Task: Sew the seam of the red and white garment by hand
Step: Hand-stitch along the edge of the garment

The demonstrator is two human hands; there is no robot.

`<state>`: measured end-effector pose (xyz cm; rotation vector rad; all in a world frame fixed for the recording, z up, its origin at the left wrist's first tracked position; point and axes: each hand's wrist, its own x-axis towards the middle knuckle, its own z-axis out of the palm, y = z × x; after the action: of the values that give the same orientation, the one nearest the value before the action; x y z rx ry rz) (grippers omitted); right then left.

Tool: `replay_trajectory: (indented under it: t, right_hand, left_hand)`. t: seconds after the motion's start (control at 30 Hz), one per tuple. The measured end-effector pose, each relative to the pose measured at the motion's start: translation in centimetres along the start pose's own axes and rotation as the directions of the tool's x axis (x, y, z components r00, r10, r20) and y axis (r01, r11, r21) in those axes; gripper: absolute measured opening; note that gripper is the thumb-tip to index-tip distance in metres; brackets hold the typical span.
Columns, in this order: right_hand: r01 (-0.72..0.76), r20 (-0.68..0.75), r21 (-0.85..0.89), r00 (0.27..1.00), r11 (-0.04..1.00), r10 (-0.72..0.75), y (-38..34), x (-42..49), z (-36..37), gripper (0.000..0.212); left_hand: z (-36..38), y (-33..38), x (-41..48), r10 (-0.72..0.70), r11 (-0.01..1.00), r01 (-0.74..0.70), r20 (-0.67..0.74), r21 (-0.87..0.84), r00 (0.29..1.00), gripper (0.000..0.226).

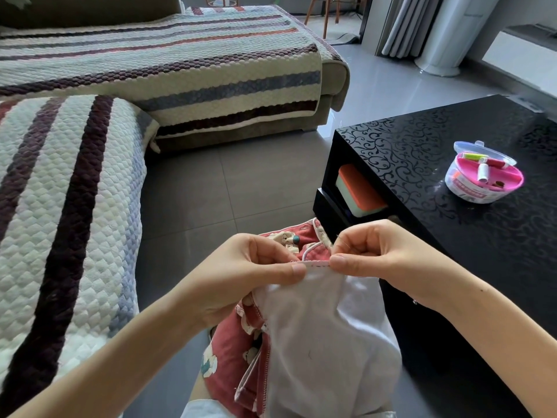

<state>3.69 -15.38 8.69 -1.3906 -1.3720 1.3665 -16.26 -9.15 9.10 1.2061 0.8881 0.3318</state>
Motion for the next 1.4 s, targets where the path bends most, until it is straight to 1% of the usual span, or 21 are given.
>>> replay_trajectory:
  t: [0.07,0.1,0.13,0.17,0.23,0.3,0.37,0.53,1.0,1.17,1.33,1.4]
  right_hand:
    - [0.025,-0.041,-0.028,0.999,0.999,-0.026,0.2,-0.2,0.2,0.017]
    - [0.064,-0.065,-0.078,0.995,0.995,-0.069,0.3,-0.3,0.4,0.021]
    - [0.117,-0.088,-0.165,0.987,0.979,-0.133,0.6,-0.4,0.5,0.024]
    - [0.173,-0.107,-0.277,0.972,0.945,-0.209,0.9,-0.5,0.7,0.024]
    - [0.251,-0.132,-0.476,0.927,0.843,-0.35,1.5,-1.0,1.0,0.019]
    - [0.297,-0.128,-0.587,0.884,0.753,-0.449,1.6,-1.5,1.4,0.017]
    - [0.31,-0.117,-0.649,0.862,0.695,-0.494,1.5,-1.8,1.8,0.018]
    - [0.304,-0.121,-0.689,0.847,0.658,-0.518,1.4,-1.7,2.0,0.019]
    - [0.273,-0.121,-0.73,0.851,0.627,-0.512,1.0,-1.6,2.4,0.018]
    - [0.273,-0.104,-0.766,0.841,0.581,-0.531,0.7,-1.6,2.6,0.018]
    - [0.239,-0.083,-0.838,0.833,0.491,-0.547,0.5,-1.5,3.2,0.022]
    - [0.224,-0.083,-0.853,0.834,0.471,-0.546,0.5,-1.4,3.3,0.022]
  left_hand:
    - [0.2,0.1,0.1,-0.009,1.0,0.009,-0.011,0.004,1.0,0.006]
    - [0.3,0.1,0.1,-0.013,1.0,0.013,-0.016,0.002,1.0,0.004]
    - [0.3,0.1,0.2,-0.013,1.0,0.013,-0.024,-0.001,1.0,0.004]
    - [0.3,0.1,0.2,-0.013,1.0,0.013,-0.032,-0.006,0.999,0.005]
    - [0.2,0.2,0.2,-0.007,1.0,0.007,-0.051,-0.013,0.999,0.004]
    - [0.2,0.3,0.2,0.001,1.0,-0.002,-0.07,-0.009,0.998,0.005]
    - [0.2,0.4,0.2,0.008,1.0,-0.008,-0.075,-0.005,0.997,0.004]
    - [0.1,0.4,0.1,0.013,1.0,-0.013,-0.085,0.001,0.996,0.004]
    - [0.0,0.5,-0.1,0.035,0.999,-0.032,-0.089,0.029,0.995,0.003]
    - [-0.2,0.3,0.0,0.065,0.997,-0.062,-0.07,0.054,0.995,0.002]
    - [-0.2,-0.1,0.0,0.144,0.977,-0.134,-0.044,0.167,0.989,0.003]
    - [-0.2,-0.2,0.0,0.162,0.97,-0.153,-0.034,0.19,0.986,0.003]
